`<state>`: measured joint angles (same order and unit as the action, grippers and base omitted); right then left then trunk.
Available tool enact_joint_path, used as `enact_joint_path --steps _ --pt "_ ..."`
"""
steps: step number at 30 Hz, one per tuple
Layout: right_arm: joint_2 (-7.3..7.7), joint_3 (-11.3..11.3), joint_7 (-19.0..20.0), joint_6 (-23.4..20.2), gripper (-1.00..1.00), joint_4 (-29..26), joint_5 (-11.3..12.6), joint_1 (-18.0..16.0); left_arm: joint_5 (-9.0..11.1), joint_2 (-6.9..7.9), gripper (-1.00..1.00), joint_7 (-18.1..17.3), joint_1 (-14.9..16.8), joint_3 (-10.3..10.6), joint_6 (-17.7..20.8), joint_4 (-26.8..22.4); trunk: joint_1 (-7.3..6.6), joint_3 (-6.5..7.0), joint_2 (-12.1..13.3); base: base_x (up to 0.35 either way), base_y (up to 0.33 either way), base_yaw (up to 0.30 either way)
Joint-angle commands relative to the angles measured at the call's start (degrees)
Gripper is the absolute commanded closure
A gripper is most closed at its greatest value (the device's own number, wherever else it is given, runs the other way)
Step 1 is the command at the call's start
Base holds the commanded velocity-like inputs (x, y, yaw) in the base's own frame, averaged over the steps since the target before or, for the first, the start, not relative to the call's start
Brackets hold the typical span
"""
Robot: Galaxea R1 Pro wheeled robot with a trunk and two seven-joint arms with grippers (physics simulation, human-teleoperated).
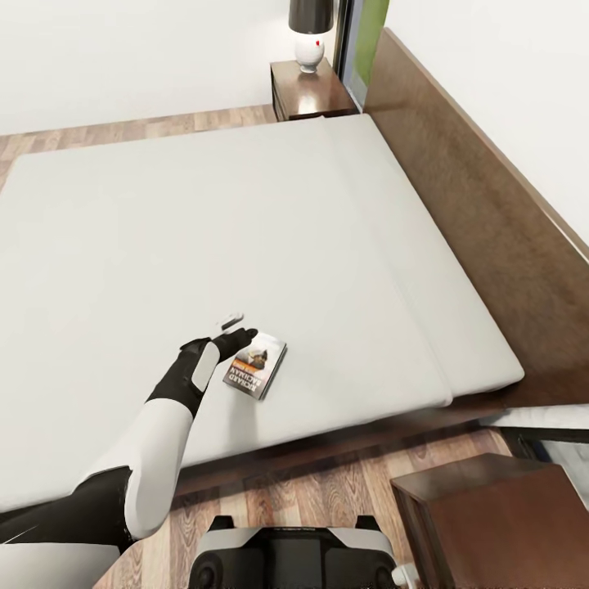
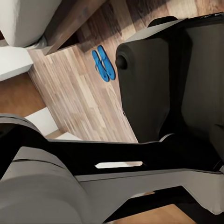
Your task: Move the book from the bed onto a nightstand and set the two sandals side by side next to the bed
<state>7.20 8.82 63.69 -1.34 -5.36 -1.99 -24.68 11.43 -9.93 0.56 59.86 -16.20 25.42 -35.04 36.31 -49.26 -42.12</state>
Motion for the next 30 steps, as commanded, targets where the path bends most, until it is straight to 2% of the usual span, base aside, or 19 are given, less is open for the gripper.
enact_joint_path --steps 1,4,9,13,15,20,30 --pt "0.00 0.30 0.21 -0.15 -1.00 0.00 -0.21 -0.01 0.48 -0.07 -1.00 0.06 0.02 -0.29 0.36 -0.13 0.01 -0.13 -0.05 0.000 0.000 0.000" --pt "0.00 0.29 0.15 -0.16 -1.00 0.00 -0.21 -0.01 0.47 -0.07 -1.00 0.11 0.01 -0.25 0.42 -1.40 0.01 -0.39 -0.05 0.000 0.000 0.000" --pt "0.00 0.31 0.12 -0.12 -1.00 0.00 -0.21 -0.01 0.57 -0.07 -1.00 0.21 0.01 -0.15 0.78 -8.32 0.01 -0.67 -0.05 0.000 0.000 0.000" --pt "0.00 0.32 0.12 -0.12 -1.00 0.00 -0.21 -0.01 0.60 -0.07 -1.00 0.16 0.01 0.13 0.90 -10.60 0.01 -0.73 -0.05 0.000 0.000 0.000" --pt "0.00 0.32 0.12 -0.15 -1.00 0.00 -0.21 -0.01 0.60 -0.07 -1.00 -1.21 0.00 0.90 0.99 -12.49 0.01 -0.74 -0.05 0.000 0.000 0.000" --pt "0.00 0.32 0.14 -0.15 -1.00 0.00 -0.19 -0.01 0.64 -0.07 -1.00 -2.54 -0.01 2.04 1.00 -13.04 0.01 -0.74 -0.05 0.000 0.000 0.000" --pt "0.00 0.32 0.29 -0.10 -1.00 0.00 -0.19 -0.01 0.76 -0.07 -1.00 -2.88 -0.08 2.07 0.87 -12.03 0.01 -0.74 -0.05 0.000 0.000 0.000"
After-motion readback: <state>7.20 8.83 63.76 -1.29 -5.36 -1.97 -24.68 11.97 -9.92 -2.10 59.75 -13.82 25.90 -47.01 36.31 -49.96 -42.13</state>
